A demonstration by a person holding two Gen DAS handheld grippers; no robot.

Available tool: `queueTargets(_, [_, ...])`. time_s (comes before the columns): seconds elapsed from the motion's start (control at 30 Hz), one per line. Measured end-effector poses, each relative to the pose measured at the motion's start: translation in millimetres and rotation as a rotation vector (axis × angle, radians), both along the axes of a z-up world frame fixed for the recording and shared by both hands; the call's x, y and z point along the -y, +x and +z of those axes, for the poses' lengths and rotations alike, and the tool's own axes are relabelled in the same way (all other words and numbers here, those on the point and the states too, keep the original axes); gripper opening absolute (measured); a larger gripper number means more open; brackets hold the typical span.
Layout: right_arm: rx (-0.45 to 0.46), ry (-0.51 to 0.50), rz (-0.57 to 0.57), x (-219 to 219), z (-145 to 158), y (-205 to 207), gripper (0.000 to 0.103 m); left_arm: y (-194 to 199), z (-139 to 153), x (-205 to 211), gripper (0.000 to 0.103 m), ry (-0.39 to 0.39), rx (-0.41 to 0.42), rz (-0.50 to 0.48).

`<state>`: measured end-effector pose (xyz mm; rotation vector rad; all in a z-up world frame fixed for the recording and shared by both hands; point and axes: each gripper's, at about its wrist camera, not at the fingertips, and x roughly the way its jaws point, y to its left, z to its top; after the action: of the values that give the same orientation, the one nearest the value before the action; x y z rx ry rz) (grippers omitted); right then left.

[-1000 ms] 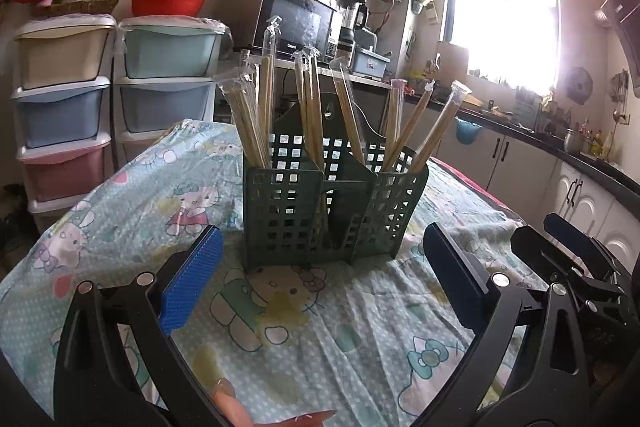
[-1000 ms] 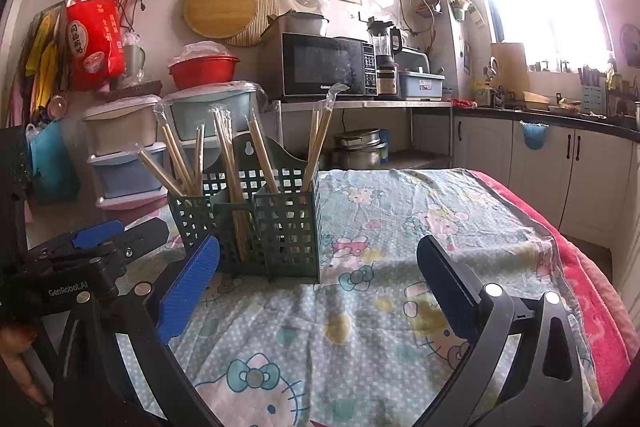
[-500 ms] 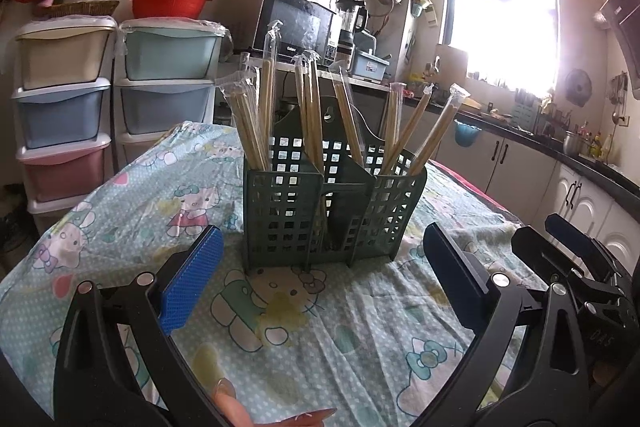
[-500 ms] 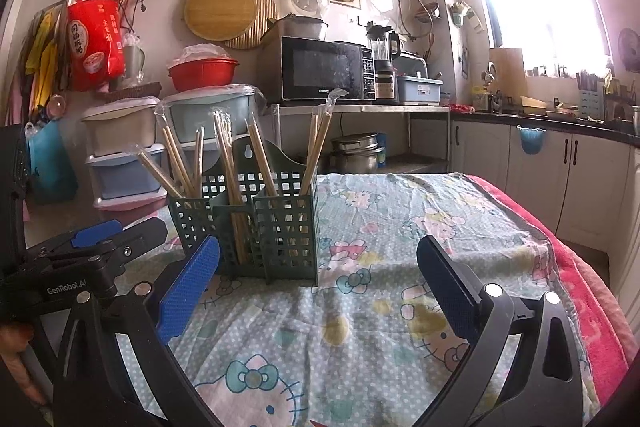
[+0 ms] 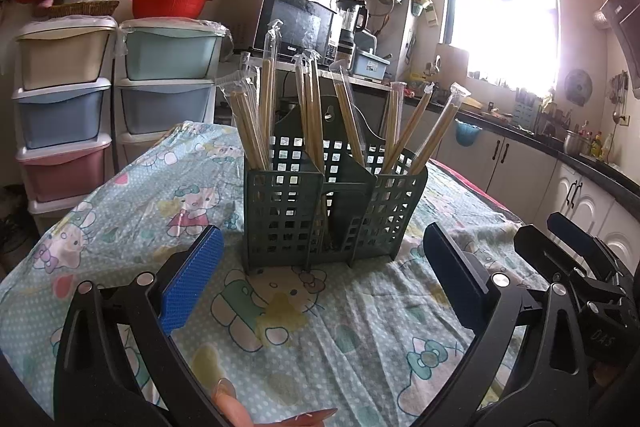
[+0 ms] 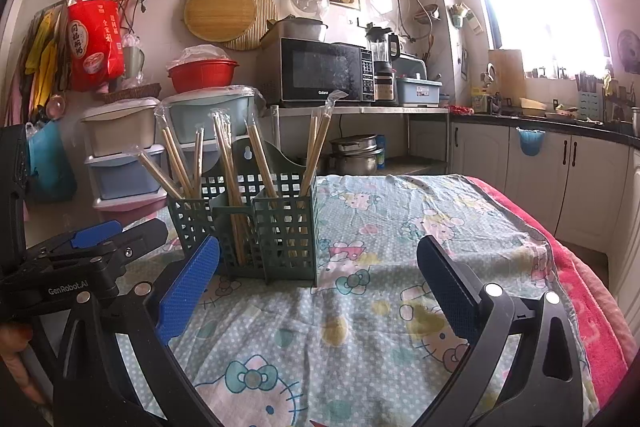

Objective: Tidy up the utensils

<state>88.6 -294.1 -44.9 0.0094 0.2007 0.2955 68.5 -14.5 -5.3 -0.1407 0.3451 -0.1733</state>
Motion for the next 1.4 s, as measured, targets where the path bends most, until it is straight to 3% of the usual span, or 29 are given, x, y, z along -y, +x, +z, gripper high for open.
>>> queueTargets(1.4, [-0.002, 0.002, -0.003, 1.0, 2.0, -1.3, 0.096, 3.0, -4.4, -0.4, 0.092, -0.005, -0.017, -0.011])
